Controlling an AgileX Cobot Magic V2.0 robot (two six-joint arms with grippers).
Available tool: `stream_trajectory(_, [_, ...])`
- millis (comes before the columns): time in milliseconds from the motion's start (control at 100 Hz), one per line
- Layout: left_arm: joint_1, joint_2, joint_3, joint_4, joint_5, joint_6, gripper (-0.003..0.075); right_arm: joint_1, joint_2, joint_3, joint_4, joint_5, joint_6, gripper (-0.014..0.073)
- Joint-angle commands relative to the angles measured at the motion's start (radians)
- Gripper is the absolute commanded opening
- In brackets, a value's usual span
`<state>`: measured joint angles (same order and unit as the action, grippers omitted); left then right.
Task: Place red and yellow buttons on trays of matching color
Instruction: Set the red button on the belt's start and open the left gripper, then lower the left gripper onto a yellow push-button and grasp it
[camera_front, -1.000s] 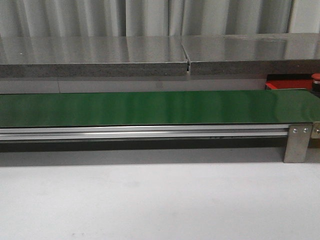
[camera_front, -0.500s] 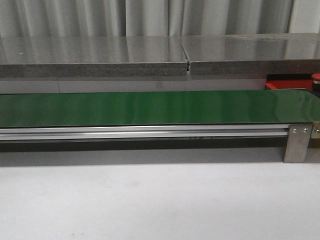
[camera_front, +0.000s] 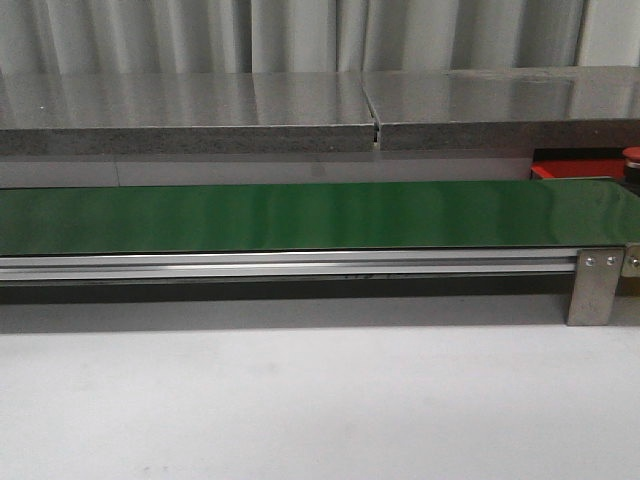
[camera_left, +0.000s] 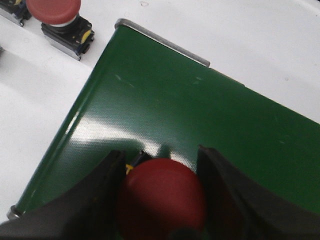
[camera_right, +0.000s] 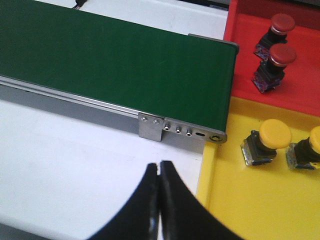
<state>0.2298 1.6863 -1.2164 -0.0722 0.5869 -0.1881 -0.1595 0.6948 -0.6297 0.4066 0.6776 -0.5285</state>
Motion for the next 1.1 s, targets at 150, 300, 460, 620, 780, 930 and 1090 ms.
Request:
stream_trajectory(150, [-0.007, -0.041, -0.031, -0.018, -0.029, 0.010, 0.0652, 0.001, -0.006, -0.023, 0.017, -0.055, -0.010, -0.0068])
stream_trajectory(300, [-0.009, -0.061, -0.040, -0.055, -0.032, 0.021, 0.0650, 0.001, -0.006, -0.023, 0.017, -0.055, -0.010, -0.0068])
stream_trajectory(460, [-0.008, -0.102, -0.040, -0.055, -0.065, 0.024, 0.0650, 0.001, -0.006, -0.023, 0.017, -0.055, -0.010, -0.0068])
stream_trajectory(620, [0.001, -0.138, -0.040, -0.039, -0.110, 0.024, 0.0650, 0.001, -0.006, -0.023, 0.017, -0.055, -0.010, -0.0068])
stream_trajectory(780, [0.031, -0.143, -0.040, 0.000, -0.130, 0.024, 0.0650, 0.001, -0.006, -0.023, 0.017, -0.055, -0.010, -0.0068])
stream_trajectory(930, [0.104, -0.138, -0.040, 0.005, -0.150, 0.024, 0.0650, 0.001, -0.006, -0.023, 0.017, -0.055, -0.010, -0.0068])
stream_trajectory(1090, [0.190, -0.121, -0.040, 0.005, -0.208, 0.024, 0.0638, 0.001, -0.006, -0.023, 0.017, -0.055, -0.010, -0.0068])
